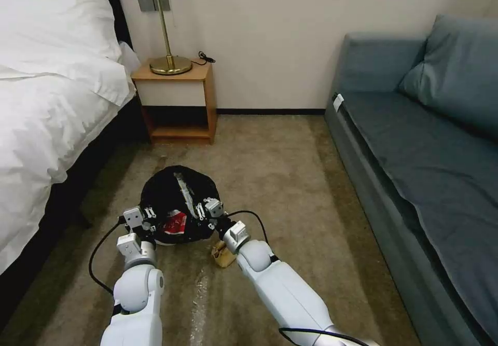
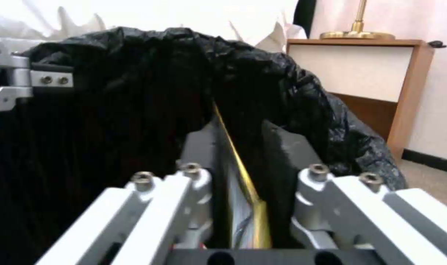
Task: Pick up the trash bin, then pick up the garbage on the floor and place it into the trash bin.
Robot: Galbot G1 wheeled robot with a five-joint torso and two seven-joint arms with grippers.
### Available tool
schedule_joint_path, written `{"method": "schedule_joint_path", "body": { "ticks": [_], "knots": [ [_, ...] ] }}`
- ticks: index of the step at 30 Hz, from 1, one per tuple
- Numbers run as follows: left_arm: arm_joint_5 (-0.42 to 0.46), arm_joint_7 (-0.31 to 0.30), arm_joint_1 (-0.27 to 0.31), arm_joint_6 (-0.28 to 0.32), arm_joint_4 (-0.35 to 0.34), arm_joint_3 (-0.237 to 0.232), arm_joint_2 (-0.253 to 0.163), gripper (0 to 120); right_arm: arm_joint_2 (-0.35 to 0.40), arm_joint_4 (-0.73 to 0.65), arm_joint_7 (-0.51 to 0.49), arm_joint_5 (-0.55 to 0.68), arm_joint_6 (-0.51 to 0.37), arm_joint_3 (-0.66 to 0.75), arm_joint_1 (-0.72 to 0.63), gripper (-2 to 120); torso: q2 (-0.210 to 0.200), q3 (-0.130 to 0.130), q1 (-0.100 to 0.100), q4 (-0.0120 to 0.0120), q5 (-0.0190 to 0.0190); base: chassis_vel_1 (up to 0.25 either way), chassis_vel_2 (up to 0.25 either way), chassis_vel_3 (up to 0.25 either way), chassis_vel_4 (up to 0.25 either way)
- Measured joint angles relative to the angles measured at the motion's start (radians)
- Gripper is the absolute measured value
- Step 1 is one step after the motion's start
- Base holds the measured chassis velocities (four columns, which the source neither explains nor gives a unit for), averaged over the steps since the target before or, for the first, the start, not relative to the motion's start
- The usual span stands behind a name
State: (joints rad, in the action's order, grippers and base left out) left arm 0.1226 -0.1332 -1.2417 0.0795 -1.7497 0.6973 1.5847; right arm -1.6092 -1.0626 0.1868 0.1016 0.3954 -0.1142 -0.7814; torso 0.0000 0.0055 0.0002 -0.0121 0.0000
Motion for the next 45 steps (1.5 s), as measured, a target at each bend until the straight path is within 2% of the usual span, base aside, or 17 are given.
{"method": "schedule_joint_path", "body": {
  "ticks": [2,4,5,7,8,10,13,15,16,18,21,30,33,39,40,43,45],
  "knots": [
    [0.0,0.0,0.0,0.0,0.0,0.0,0.0,4,0.0,-0.002,0.0,-0.002,0.0,0.0,-0.002,32,0.0,0.0,0.0,0.0,0.0,0.0,0.0,0.0,0.0],
    [0.0,0.0,0.001,0.0,0.0,0.0,-0.002,4,0.001,-0.01,0.001,-0.005,-0.001,0.0,-0.004,41,0.0,0.0,0.0,0.0,0.0,0.0,0.0,0.0,0.0],
    [0.0,0.0,0.001,0.0,0.0,0.0,-0.002,4,0.001,-0.01,0.001,-0.005,-0.001,0.0,-0.004,41,0.0,0.0,0.0,0.0,0.0,0.0,0.0,0.0,0.0],
    [0.001,0.0,0.001,0.0,0.0,0.001,-0.004,4,0.001,-0.025,0.0,-0.004,-0.004,0.0,-0.004,54,0.0,0.0,0.0,0.0,0.0,0.0,0.0,0.0,0.0],
    [0.001,0.0,0.001,0.0,0.0,0.001,-0.004,4,0.001,-0.025,0.0,-0.004,-0.004,0.0,-0.004,54,0.0,0.0,0.0,0.0,0.0,0.0,0.0,0.0,0.0],
    [0.003,0.0,0.001,0.0,0.0,0.003,-0.007,4,0.001,-0.05,-0.004,0.004,-0.012,0.008,0.002,65,0.0,0.0,0.0,0.0,0.0,0.0,0.0,0.0,0.0],
    [0.006,0.0,0.001,0.0,0.0,0.006,-0.009,4,0.001,-0.068,-0.01,0.012,-0.018,0.019,0.013,71,0.0,0.0,0.0,0.0001,0.0,0.0,0.0,0.0,0.0],
    [0.011,0.0,0.002,0.0,0.001,0.011,-0.012,4,0.001,-0.083,-0.021,0.024,-0.028,0.046,0.032,82,0.0,0.0,0.0,0.0001,0.0,0.0,0.0,0.0,0.0],
    [0.011,0.0,0.002,0.0,0.001,0.011,-0.012,4,0.001,-0.083,-0.021,0.024,-0.028,0.046,0.032,82,0.0,0.0,0.0,0.0001,0.0,0.0,0.0,0.0,0.0],
    [0.02,0.0,0.004,0.0,0.001,0.018,-0.015,4,0.002,-0.092,-0.048,0.044,-0.047,0.086,0.054,93,0.0,0.0,0.0,0.0001,0.0001,0.0,0.0,0.0,0.0],
    [0.029,0.0,0.005,0.0,0.0,0.023,-0.018,4,0.011,-0.088,-0.088,0.059,-0.074,0.136,0.072,99,0.0,0.0,0.0,0.0002,0.0,0.0,0.0,0.0,0.0],
    [0.051,0.0,0.005,0.0,-0.008,0.033,-0.025,4,0.047,0.01,-0.248,0.157,-0.2,0.257,0.095,100,0.0,0.0,0.0,0.0,0.0001,0.0,0.0,0.0,0.0],
    [0.052,0.0,0.005,0.0,-0.01,0.033,-0.026,4,0.048,0.024,-0.264,0.18,-0.222,0.261,0.093,100,0.0,0.0,0.0,-0.0002,0.0001,0.0,0.0,0.0,0.0],
    [0.053,-0.001,-0.002,0.0,-0.02,0.041,-0.028,4,0.049,0.048,-0.275,0.38,-0.355,0.256,0.091,100,0.0,0.0,0.0,0.0,0.0001,0.0,0.0,0.0,0.0],
    [0.053,-0.001,-0.005,0.0,-0.026,0.045,-0.027,4,0.06,0.039,-0.275,0.427,-0.4,0.233,0.089,100,0.0,0.0,0.0,0.0002,0.0002,0.0,0.0,0.0,0.0],
    [0.052,-0.001,-0.01,0.0,-0.03,0.051,-0.027,4,0.087,0.01,-0.295,0.517,-0.464,0.175,0.083,100,0.0,0.0,0.0,0.0,0.0001,0.0,0.0,0.0,0.0],
    [0.052,-0.001,-0.012,-0.001,-0.03,0.054,-0.027,4,0.106,0.001,-0.314,0.559,-0.479,0.14,0.084,100,0.0,0.0,0.0,0.0001,0.0001,0.0,0.0,0.0,0.0]
  ]
}}
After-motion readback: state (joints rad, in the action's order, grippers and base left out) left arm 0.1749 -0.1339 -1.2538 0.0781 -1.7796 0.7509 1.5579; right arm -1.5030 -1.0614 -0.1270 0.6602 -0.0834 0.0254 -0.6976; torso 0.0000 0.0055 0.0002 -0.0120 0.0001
